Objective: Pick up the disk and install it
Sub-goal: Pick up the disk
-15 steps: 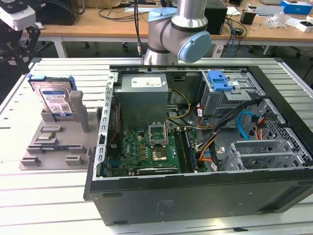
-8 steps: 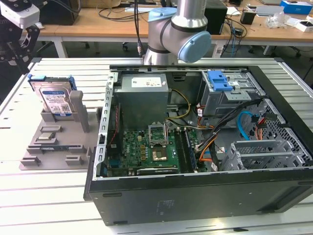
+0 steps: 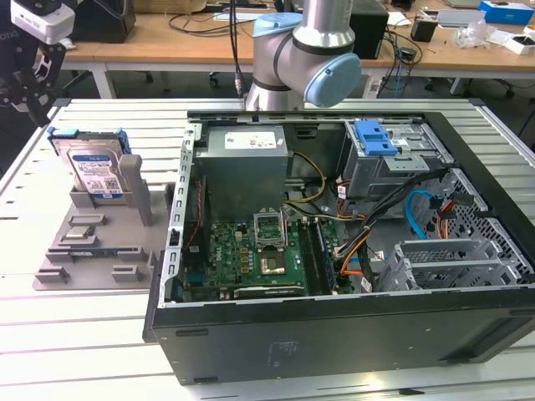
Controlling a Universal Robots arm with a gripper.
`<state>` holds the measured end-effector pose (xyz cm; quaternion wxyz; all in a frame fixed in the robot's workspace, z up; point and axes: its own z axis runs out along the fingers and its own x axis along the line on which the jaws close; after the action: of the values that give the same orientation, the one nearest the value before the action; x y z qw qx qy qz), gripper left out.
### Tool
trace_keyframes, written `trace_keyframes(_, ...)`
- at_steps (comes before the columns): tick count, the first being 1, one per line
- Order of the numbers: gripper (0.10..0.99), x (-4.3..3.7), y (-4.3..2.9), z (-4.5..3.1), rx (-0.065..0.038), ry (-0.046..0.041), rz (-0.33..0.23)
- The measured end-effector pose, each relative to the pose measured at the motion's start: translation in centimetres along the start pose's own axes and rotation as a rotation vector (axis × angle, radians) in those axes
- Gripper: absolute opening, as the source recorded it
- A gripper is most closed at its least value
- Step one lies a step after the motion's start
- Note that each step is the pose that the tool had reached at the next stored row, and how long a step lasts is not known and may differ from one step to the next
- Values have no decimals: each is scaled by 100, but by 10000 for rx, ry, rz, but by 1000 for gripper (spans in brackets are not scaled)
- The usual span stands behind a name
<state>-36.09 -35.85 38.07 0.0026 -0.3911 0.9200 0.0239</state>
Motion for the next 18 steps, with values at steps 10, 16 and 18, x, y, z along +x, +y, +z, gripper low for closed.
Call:
trace_keyframes(10, 106, 0, 0, 0, -30, 53, -1268)
trace_keyframes(16, 106, 0, 0, 0, -44, 77, -1868)
trace_keyframes(18, 106, 0, 0, 0, -48, 86, -2051)
